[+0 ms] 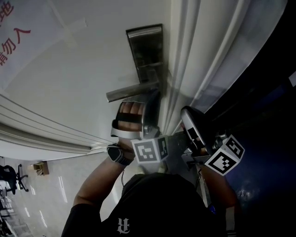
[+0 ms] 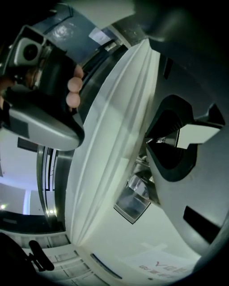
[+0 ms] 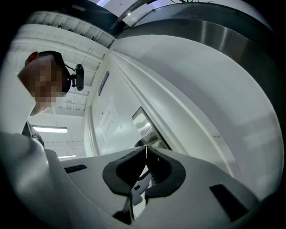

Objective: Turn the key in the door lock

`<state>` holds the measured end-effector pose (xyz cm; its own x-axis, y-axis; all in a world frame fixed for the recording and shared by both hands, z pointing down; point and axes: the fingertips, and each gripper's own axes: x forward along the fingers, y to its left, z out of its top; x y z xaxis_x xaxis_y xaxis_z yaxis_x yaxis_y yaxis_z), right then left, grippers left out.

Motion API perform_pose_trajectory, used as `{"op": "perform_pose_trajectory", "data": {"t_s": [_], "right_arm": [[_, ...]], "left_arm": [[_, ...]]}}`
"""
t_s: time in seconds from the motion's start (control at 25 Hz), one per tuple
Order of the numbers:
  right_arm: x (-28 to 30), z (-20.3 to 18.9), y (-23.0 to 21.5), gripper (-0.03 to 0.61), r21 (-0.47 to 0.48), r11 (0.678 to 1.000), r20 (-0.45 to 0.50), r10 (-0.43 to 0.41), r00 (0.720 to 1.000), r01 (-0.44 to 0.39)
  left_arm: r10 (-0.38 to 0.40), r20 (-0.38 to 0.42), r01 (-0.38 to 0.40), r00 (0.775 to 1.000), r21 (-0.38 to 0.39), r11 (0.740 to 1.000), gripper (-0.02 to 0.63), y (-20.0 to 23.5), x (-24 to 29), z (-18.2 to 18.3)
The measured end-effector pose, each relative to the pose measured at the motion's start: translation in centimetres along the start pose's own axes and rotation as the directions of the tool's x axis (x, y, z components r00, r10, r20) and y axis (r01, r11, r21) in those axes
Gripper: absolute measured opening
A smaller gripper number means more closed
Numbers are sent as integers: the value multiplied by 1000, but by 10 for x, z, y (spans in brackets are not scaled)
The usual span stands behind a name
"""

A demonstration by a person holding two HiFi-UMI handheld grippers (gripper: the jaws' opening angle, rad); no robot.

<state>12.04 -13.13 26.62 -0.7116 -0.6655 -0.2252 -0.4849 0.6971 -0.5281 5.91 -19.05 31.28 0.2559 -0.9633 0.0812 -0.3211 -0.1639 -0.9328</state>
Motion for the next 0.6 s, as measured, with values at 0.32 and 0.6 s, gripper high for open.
{"op": "perform_pose_trajectory", "data": {"t_s": [0.32,0.6], "right_arm": [[2,1,4,17,-13,1000,-5,5,1000,-5],[9,4,4,17,-21,1000,-5,8,1000,-8]], "left_arm": [[28,51,-26,998,-39,999,31,0,-8,4],[32,83,-21,996,-127,992,31,4,-14,3]]}}
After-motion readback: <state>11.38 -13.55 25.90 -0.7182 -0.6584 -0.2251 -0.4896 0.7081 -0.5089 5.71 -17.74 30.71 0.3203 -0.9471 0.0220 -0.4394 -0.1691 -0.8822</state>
